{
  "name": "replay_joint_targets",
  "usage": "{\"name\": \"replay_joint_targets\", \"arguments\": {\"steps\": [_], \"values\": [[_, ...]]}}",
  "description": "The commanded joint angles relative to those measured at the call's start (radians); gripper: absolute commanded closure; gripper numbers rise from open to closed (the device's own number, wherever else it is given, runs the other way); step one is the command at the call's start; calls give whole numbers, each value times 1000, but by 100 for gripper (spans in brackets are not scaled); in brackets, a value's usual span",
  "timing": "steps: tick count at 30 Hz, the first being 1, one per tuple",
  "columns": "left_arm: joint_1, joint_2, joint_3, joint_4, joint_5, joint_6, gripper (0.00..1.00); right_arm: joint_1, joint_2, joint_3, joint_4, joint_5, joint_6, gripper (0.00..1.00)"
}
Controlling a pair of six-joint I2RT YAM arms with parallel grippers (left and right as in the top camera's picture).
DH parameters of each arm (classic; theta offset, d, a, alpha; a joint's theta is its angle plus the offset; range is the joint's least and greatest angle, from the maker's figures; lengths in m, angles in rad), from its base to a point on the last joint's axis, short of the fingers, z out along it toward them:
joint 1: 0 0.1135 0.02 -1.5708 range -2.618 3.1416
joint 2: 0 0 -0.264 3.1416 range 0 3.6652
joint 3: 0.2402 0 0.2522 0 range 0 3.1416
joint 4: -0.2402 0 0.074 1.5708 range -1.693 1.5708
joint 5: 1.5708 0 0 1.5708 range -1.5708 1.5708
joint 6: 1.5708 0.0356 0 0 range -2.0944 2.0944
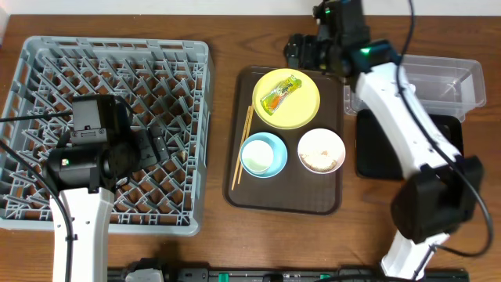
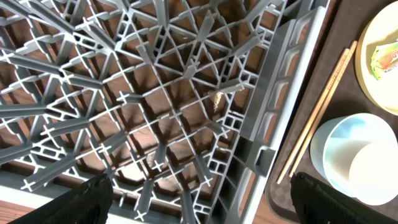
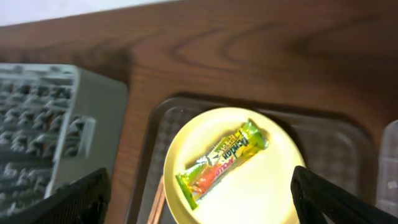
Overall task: Sort waste into correct bins and load items into the dishwasher
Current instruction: 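Grasp the green snack wrapper with the right gripper and drop it in the clear bin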
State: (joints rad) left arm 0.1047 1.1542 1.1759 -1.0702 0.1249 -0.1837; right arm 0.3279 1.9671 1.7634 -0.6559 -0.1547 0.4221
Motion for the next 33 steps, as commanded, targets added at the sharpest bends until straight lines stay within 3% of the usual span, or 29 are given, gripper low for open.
{"name": "replay_joint_targets", "arguments": {"steps": [1, 5, 10, 15, 28, 30, 33], "values": [[5, 1, 22, -2, -5, -6, 7, 49, 90, 11, 6, 70, 132, 9], [5, 1, 22, -2, -5, -6, 7, 92, 173, 11, 25, 86, 208, 7], [5, 1, 22, -7, -5, -6, 7, 150, 254, 11, 36, 243, 258, 2], [5, 1, 22, -13, -5, -6, 7, 195, 293, 11, 35, 351, 259, 2], [5, 1, 22, -22, -5, -6, 7, 204, 345, 11, 10, 372, 298, 8], [5, 1, 22, -23, -5, -6, 7, 198, 345, 11, 8, 371, 307, 14], [5, 1, 22, -24, -5, -6, 7, 191, 345, 11, -3, 372, 307, 44]]}}
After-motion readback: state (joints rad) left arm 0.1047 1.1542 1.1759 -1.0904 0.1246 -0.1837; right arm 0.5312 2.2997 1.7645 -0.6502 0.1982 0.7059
